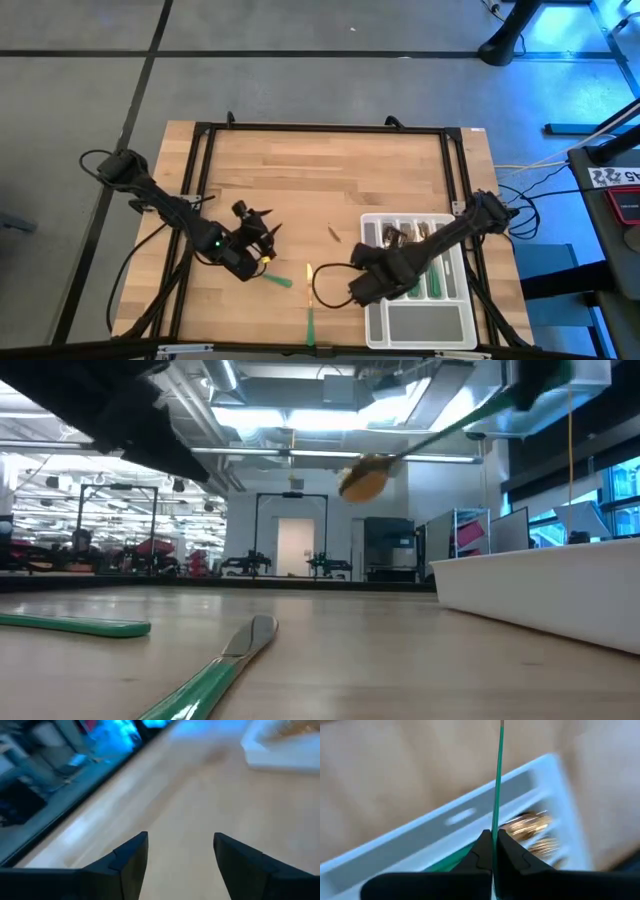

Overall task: Sort silverware
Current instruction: Put the green spoon into the silverware rack

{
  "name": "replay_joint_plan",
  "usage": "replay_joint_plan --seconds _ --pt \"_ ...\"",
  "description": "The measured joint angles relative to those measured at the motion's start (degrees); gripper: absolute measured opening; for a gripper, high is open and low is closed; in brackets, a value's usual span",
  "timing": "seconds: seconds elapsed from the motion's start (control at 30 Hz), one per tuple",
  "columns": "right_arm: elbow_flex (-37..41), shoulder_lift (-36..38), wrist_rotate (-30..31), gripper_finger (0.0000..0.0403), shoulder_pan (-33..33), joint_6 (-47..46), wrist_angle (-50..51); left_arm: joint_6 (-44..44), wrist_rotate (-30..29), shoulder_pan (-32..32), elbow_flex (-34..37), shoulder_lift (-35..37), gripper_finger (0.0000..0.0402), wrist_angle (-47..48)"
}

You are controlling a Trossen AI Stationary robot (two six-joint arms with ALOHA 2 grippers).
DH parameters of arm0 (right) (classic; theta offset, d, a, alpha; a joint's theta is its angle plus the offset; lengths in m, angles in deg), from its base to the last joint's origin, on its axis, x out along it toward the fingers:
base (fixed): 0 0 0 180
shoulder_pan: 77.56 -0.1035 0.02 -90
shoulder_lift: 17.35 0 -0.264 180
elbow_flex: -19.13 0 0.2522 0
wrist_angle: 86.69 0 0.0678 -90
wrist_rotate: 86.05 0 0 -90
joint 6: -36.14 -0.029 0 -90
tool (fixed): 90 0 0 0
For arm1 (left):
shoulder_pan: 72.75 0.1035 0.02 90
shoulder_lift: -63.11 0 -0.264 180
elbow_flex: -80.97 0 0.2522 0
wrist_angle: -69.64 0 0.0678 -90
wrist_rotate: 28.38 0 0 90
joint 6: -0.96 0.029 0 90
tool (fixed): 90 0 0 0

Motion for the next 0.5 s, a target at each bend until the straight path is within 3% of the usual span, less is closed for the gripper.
replay_joint_plan --seconds 0.27,0.5 --pt "3.78 1.04 -20.42 0.0001 -3.78 -13.21 -0.53 -5.52 -6.28 -0.67 4.14 -1.67 0.0206 -7.21" --pt "5.86 1.05 -24.11 0.0001 -9.69 -27.21 -0.81 -6.72 -6.38 -1.3 6.26 -1.67 0.0205 -7.99"
